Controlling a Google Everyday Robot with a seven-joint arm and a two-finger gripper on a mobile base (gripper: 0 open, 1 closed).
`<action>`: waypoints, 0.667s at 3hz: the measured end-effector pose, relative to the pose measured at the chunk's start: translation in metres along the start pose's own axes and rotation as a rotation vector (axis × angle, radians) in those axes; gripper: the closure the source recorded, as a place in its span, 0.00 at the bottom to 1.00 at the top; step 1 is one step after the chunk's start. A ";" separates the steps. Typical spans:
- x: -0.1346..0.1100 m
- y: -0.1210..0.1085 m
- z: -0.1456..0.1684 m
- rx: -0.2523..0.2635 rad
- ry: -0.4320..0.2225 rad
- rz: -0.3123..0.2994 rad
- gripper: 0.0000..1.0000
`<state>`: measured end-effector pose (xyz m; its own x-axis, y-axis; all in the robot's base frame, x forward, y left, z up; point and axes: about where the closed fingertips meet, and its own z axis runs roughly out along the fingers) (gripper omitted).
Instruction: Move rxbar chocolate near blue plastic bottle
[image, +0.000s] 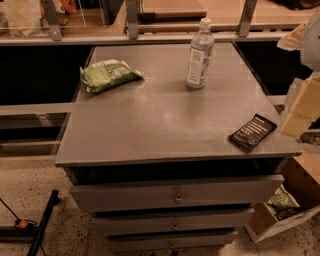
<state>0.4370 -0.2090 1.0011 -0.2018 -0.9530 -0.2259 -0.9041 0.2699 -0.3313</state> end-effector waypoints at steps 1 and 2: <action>0.000 -0.001 0.000 0.002 0.003 -0.002 0.00; 0.024 -0.017 0.019 0.010 0.058 -0.033 0.00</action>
Offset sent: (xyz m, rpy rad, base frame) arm 0.0519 -0.0693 -0.0527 -0.1806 0.0224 0.0247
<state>0.4552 -0.2335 0.9839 -0.1933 -0.9678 -0.1615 -0.9069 0.2390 -0.3469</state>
